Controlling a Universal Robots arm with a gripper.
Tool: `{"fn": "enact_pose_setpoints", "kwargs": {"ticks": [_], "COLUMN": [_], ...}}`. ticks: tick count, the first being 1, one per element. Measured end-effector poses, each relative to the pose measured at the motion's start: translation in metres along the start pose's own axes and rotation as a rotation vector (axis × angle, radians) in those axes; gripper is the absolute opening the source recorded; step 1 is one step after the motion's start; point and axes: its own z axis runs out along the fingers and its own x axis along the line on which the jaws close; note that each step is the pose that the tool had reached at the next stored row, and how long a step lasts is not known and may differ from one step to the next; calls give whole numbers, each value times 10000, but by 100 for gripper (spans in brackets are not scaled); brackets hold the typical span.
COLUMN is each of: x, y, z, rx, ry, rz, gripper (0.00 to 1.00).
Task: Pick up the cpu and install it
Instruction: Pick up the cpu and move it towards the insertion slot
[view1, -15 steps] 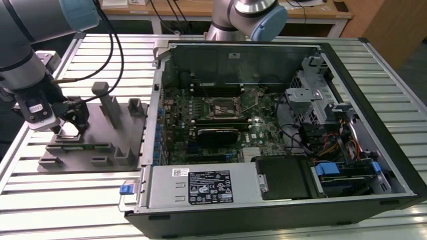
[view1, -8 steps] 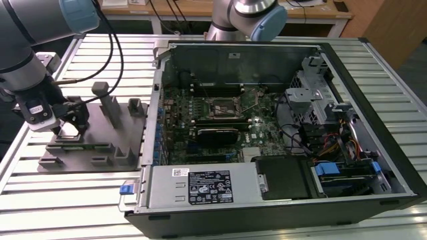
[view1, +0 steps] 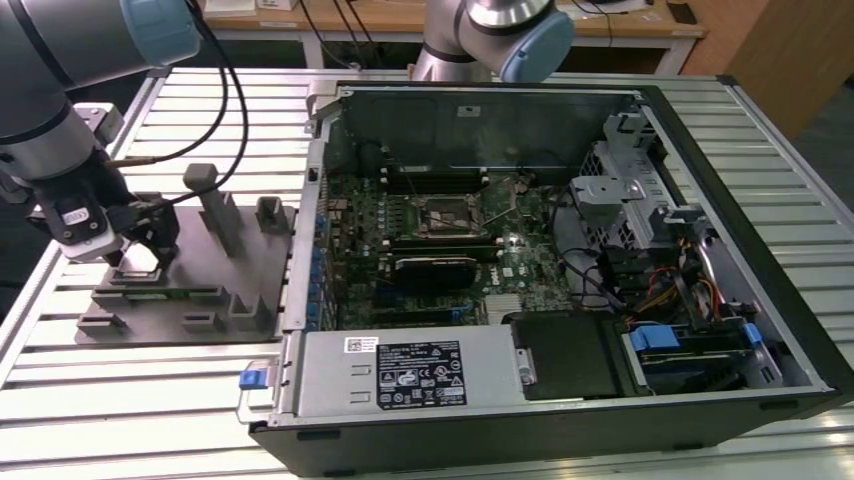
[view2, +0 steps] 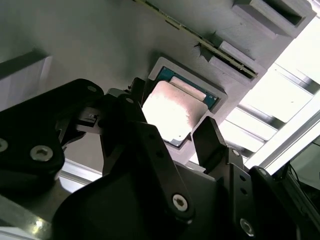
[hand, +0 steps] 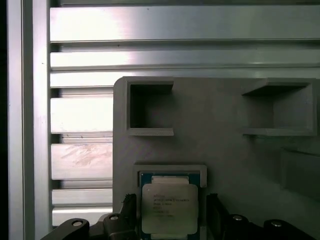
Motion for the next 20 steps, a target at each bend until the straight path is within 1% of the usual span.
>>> {"fn": "enact_pose_setpoints", "kwargs": {"ticks": [2, 11, 13, 14, 15, 20], "x": [0, 0, 0, 0, 0, 0], "y": [1, 1, 1, 1, 1, 1], "z": [4, 5, 4, 5, 4, 5], "rx": [-1, -1, -1, -1, 0, -1], "ry": [3, 2, 3, 3, 3, 2], "rz": [-89, -98, -98, -99, -100, -102], "gripper": [66, 66, 65, 58, 55, 55]}}
